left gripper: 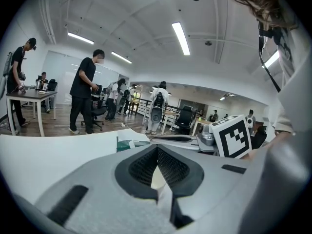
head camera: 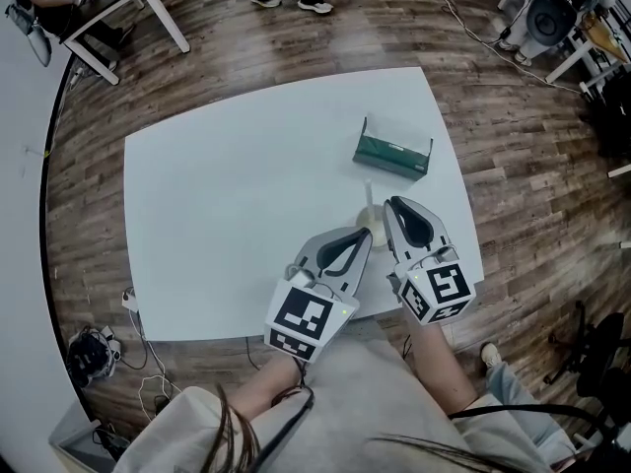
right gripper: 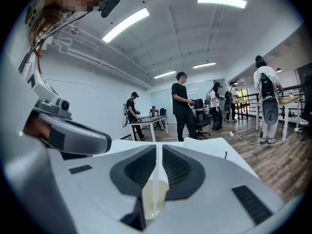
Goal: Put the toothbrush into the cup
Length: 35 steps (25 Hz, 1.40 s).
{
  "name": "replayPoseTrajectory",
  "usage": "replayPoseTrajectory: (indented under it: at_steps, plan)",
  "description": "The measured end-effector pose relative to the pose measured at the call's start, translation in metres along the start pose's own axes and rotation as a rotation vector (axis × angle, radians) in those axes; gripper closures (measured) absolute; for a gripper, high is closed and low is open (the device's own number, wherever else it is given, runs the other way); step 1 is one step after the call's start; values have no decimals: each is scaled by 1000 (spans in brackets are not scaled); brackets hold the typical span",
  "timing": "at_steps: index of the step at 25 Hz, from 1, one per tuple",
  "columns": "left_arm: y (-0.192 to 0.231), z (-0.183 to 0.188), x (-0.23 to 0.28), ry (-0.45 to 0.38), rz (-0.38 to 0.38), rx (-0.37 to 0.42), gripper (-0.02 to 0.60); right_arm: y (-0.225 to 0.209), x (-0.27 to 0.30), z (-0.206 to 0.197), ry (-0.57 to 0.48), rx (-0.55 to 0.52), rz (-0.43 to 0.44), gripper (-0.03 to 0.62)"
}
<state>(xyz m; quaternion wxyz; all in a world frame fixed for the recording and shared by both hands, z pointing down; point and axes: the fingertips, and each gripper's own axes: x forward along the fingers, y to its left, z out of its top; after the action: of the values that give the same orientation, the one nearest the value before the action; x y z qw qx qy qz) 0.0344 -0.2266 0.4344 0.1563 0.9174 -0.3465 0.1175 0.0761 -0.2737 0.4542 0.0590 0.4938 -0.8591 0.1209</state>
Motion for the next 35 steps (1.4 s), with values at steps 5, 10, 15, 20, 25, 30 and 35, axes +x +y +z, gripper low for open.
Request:
replayPoseTrajectory:
  at_steps: [5, 10, 15, 20, 25, 30, 35]
  plan:
    - [-2, 0, 0, 1, -2, 8, 574, 0, -3, 2, -5, 4, -2, 561]
    - [-5, 0, 1, 4, -4, 11, 573, 8, -12, 12, -21, -10, 13, 576]
    - [-11, 3, -2, -4, -8, 20, 573, 26, -30, 27, -50, -32, 37, 576]
    - [-10, 4, -7, -17, 2, 26, 574, 40, -48, 44, -78, -57, 51, 576]
    - [-16, 12, -13, -40, -4, 39, 574, 53, -64, 51, -62, -67, 73, 577]
    - [-23, 13, -20, -49, -16, 45, 574, 66, -75, 44, -42, -74, 100, 577]
    - [-22, 10, -27, -51, -14, 42, 574, 70, -79, 38, -22, -71, 105, 577]
